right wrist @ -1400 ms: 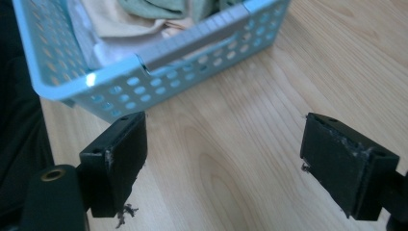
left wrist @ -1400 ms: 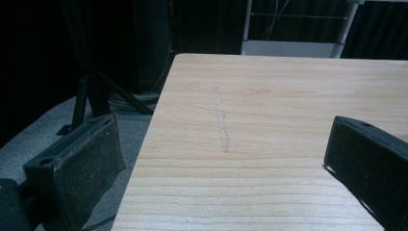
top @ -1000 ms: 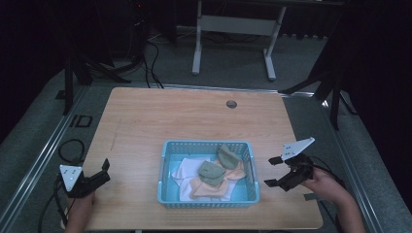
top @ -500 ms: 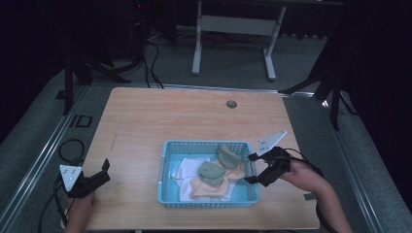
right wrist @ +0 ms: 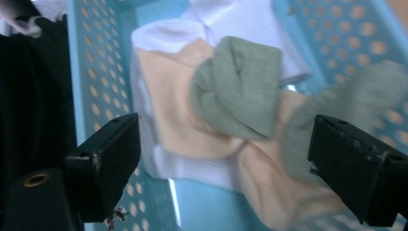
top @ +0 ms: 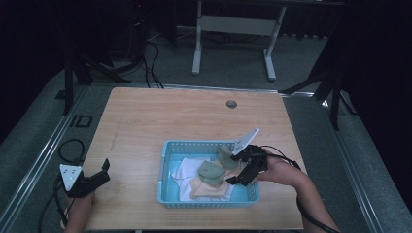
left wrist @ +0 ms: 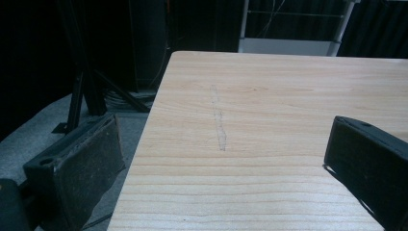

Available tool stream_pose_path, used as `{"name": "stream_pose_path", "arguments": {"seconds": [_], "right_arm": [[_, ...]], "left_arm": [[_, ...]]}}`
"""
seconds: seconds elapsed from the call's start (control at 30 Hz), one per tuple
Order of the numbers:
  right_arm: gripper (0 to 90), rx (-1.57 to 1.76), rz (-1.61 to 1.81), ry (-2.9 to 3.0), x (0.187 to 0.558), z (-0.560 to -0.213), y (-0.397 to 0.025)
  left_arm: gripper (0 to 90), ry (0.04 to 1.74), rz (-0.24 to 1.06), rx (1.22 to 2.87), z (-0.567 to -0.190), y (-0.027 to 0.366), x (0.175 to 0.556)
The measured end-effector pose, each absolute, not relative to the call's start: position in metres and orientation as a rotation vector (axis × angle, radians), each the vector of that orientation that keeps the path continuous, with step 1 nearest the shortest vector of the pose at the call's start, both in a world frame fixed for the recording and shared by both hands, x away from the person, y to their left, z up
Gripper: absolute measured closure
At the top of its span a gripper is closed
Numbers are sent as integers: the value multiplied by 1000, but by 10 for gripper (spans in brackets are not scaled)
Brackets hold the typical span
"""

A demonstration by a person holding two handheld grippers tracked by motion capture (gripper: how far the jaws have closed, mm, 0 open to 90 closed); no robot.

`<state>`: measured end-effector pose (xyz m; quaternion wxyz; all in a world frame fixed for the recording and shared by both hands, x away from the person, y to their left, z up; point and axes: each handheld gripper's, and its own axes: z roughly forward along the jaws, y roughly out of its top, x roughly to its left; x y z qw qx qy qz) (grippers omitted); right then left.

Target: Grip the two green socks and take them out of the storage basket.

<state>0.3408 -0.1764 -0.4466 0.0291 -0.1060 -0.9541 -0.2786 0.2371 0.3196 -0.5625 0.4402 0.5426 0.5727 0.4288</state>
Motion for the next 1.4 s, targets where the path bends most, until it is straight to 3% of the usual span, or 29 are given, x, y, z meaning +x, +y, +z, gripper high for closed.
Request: {"name": "stream_pose_path", "arguments": {"seconds": [0.53, 0.9, 1.0, 1.03, 1.07, 1.1, 1.2, 1.4], "right_arm": [[261, -142, -705, -2958, 345, -468, -121], [446, -115, -549, -3019, 348, -496, -105], [585, -110, -526, -3041, 349, -500, -104], [585, -110, -526, -3041, 349, -500, -104], [646, -122, -524, -3039, 349, -499, -104], [781, -112, -519, -3047, 348, -496, -104], [828, -113, -528, -3064, 348, -491, -105], [840, -110, -603, -3068, 348, -472, -110]], "left_arm": [[5, 1421, 1061, 1348, -562, 320, 237], [5, 1418, 1061, 1347, -563, 320, 237], [5, 1419, 1061, 1347, -563, 320, 237], [5, 1419, 1061, 1347, -563, 320, 237], [5, 1421, 1061, 1346, -563, 320, 237], [5, 1421, 1061, 1345, -563, 320, 237], [4, 1423, 1061, 1344, -563, 320, 237], [5, 1423, 1062, 1344, -563, 320, 237]]}}
